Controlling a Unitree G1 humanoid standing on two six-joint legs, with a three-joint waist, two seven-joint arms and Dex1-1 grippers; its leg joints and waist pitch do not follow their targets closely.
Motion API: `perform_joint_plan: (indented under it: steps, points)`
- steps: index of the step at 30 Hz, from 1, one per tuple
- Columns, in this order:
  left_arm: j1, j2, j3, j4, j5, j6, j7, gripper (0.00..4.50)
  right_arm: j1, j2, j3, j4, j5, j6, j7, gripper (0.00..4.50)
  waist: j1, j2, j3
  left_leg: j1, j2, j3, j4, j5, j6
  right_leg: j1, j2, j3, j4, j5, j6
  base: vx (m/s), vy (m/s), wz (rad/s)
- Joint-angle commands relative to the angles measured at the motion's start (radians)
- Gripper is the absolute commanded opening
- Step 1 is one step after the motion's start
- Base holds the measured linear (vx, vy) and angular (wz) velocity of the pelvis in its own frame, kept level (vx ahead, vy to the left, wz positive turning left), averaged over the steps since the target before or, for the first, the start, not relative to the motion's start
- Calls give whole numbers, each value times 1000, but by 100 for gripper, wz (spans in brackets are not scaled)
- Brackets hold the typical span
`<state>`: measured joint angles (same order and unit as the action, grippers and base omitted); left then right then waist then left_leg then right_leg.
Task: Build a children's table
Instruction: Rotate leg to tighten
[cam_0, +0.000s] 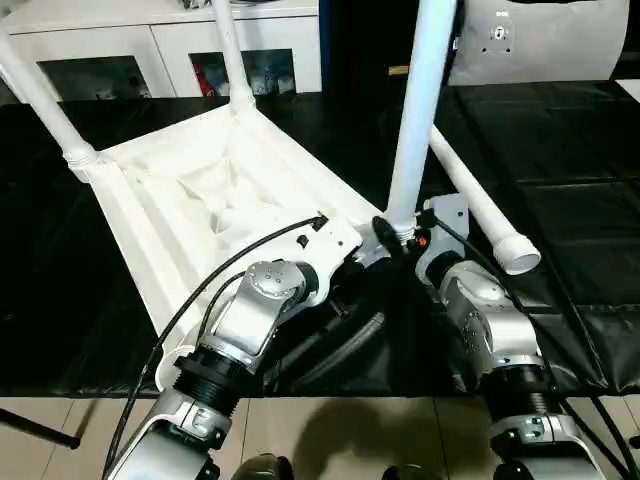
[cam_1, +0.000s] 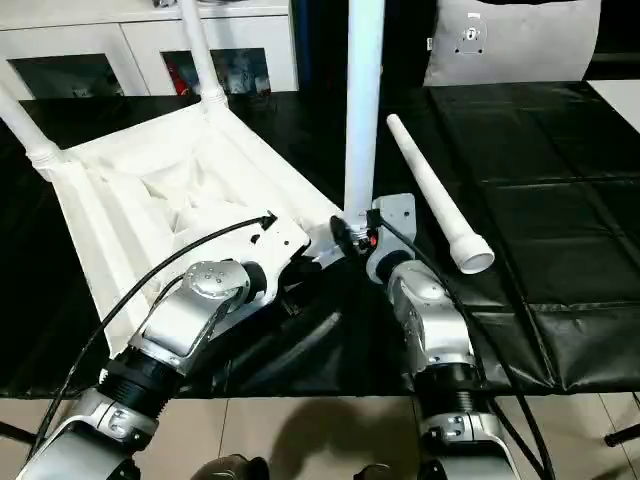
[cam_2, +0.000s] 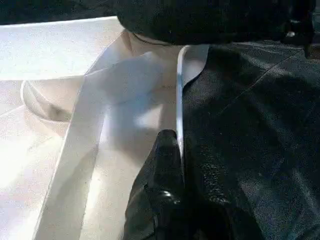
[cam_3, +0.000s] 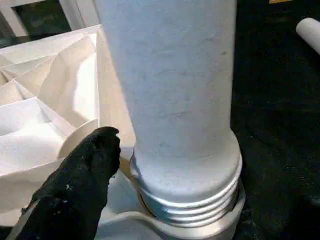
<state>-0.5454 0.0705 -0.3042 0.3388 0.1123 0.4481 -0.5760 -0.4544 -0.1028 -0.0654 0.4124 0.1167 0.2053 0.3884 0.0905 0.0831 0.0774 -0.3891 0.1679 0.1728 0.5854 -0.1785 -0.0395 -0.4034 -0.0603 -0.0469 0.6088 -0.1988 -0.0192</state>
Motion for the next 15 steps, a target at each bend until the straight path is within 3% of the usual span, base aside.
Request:
perform_joint_plan:
  steps: [1,4,11,15]
  points:
    - [9,15,-10,-21,-2,-55,-12,0,34,-29,27,-18,14,-13,77,421,5,-13,-64,9,55,-25,-64,-155,74,51,-86,44,-80,-146,-191,0,0,0]
    - [17,52,-26,-13,7,-83,-54,0,60,-100,31,-49,23,-31,178,445,7,-14,-66,6,53,-24,-60,-136,93,54,-87,43,-77,-113,-201,0,0,0]
    - [38,163,-83,-5,8,-191,-205,0,72,-274,38,-46,35,-89,385,445,6,-17,-60,8,55,-24,-62,-178,101,52,-88,41,-89,-227,-188,0,0,0]
    - [46,206,-104,-6,-1,-239,-280,0,76,-332,58,-67,66,-94,521,445,9,-16,-63,10,59,-23,-59,-169,110,51,-87,41,-84,-199,-202,0,0,0]
